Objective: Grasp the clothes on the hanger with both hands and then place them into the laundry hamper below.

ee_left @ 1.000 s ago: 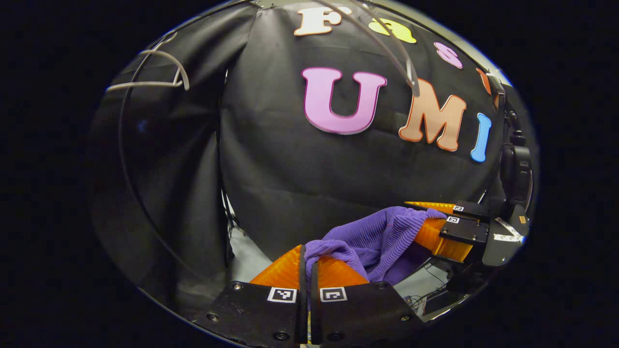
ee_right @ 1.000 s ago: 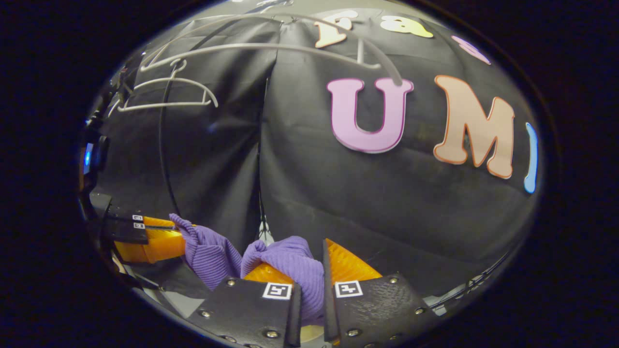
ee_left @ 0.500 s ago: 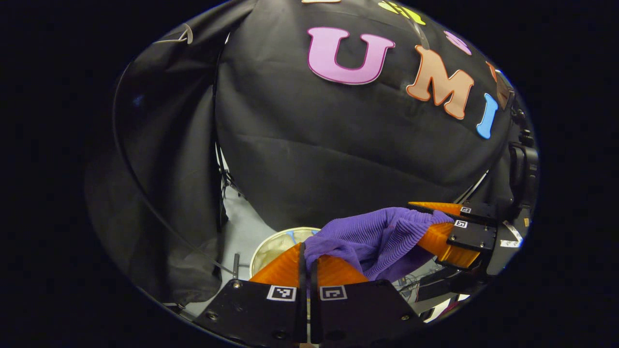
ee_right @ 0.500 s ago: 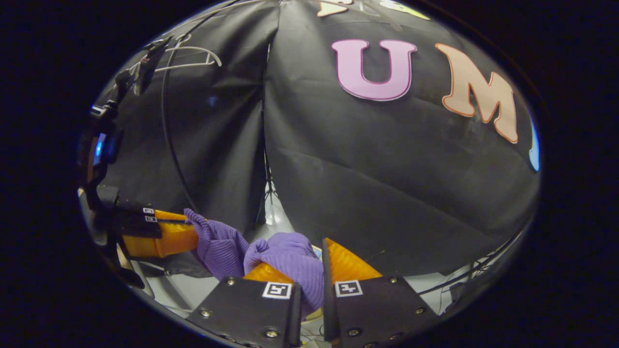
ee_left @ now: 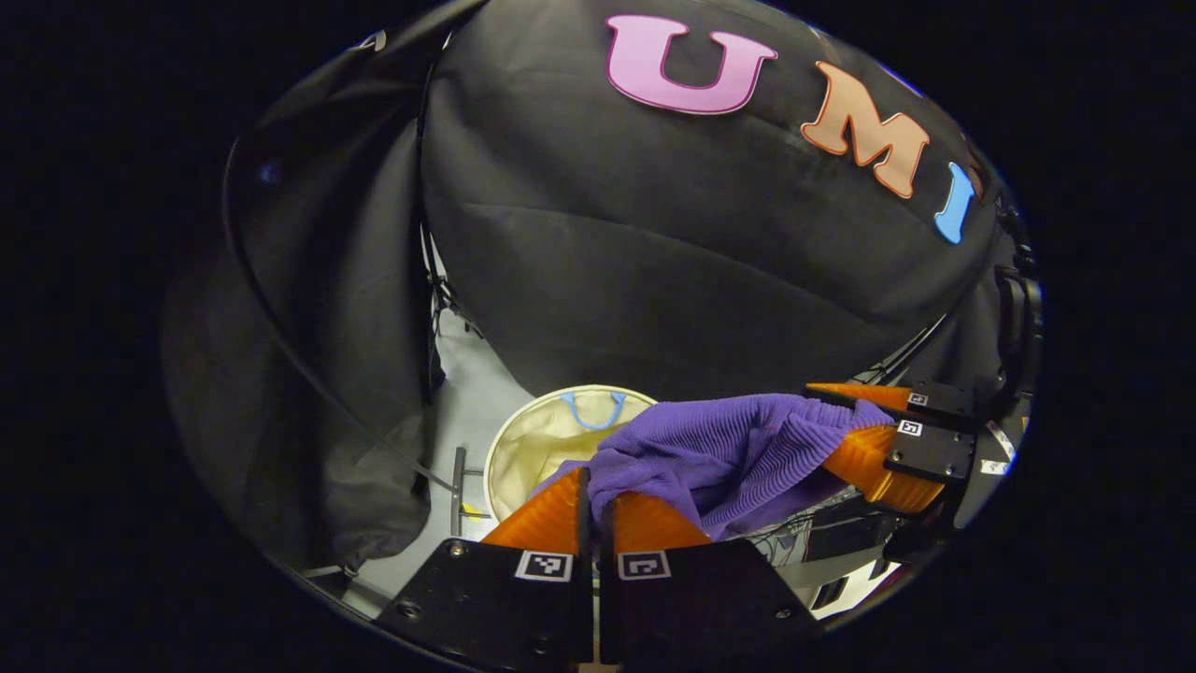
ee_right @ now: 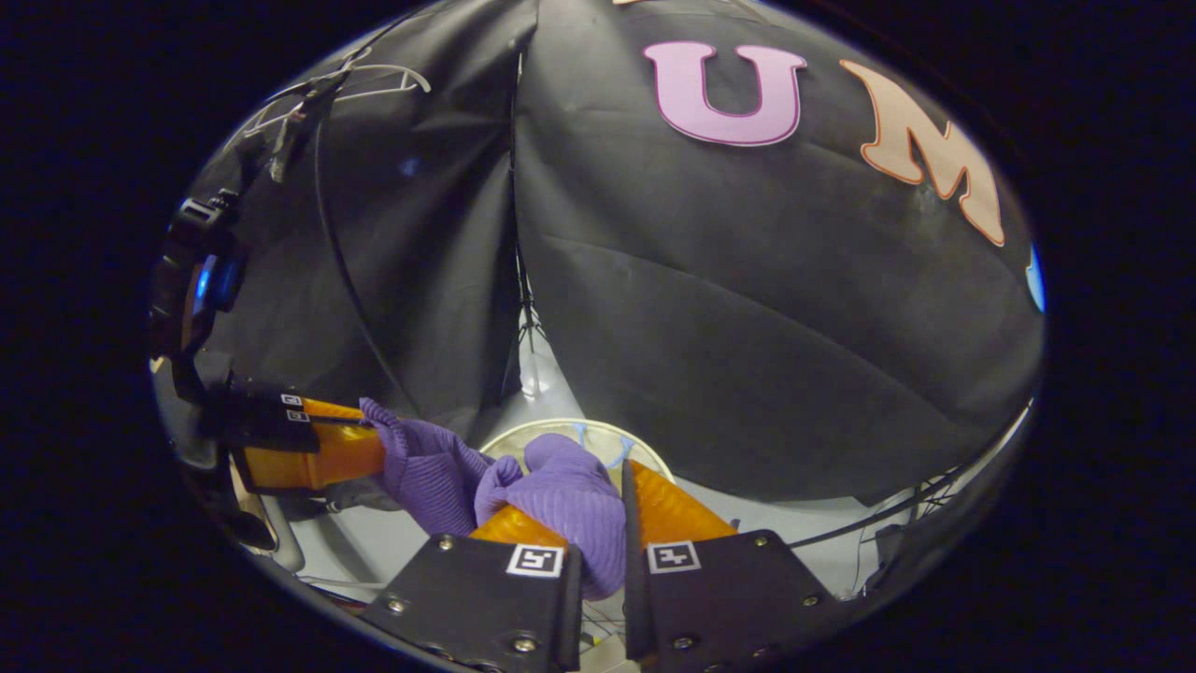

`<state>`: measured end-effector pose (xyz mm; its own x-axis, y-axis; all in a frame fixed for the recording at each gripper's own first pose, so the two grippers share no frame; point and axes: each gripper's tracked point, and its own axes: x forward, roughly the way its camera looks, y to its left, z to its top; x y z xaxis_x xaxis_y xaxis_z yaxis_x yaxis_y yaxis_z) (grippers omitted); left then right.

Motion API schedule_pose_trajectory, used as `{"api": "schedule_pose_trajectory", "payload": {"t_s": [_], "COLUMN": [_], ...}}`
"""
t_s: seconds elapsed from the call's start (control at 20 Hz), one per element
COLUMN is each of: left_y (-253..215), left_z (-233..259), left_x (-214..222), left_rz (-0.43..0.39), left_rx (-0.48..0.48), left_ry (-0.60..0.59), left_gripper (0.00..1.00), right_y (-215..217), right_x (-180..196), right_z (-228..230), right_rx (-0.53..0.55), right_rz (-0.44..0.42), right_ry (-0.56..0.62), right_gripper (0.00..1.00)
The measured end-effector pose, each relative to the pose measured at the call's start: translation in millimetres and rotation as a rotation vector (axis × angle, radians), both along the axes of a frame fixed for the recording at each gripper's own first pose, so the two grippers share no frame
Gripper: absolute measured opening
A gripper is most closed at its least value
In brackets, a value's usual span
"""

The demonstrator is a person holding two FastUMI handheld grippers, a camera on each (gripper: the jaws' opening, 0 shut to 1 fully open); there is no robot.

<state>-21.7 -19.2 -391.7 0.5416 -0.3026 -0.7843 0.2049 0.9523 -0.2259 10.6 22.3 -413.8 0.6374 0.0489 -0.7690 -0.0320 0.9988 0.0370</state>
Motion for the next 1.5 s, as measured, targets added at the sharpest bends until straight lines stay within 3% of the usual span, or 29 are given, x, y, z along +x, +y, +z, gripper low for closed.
{"api": "schedule_pose_trajectory", "payload": {"t_s": [0.25, 0.45, 0.5, 0.55, 1.15, 1.5], "left_y": [2, 3, 4, 4, 7, 0], "left_z": [-17, -24, -23, -20, -16, 33], "left_x": [-14, -23, -21, -19, -16, 5], "left_rz": [0.007, 0.014, 0.017, 0.019, 0.006, 0.01], "left_rx": [0.016, 0.01, 0.012, 0.01, 0.017, 0.004], "left_ry": [0.067, 0.102, 0.101, 0.093, 0.052, -0.078], "left_gripper": [0.04, 0.09, 0.12, 0.12, 0.11, 0.11], "right_y": [0, 0, 0, 0, -1, -13], "right_x": [-2, -5, -7, -8, 5, 22], "right_z": [0, -2, -4, -5, 16, 54], "right_rx": [0.001, 0.006, 0.008, 0.008, 0.017, 0.005], "right_rz": [-0.001, -0.002, -0.001, 0.0, 0.006, 0.006], "right_ry": [0.05, 0.082, 0.087, 0.092, 0.032, -0.073], "right_gripper": [0.19, 0.18, 0.14, 0.19, 0.19, 0.19]}}
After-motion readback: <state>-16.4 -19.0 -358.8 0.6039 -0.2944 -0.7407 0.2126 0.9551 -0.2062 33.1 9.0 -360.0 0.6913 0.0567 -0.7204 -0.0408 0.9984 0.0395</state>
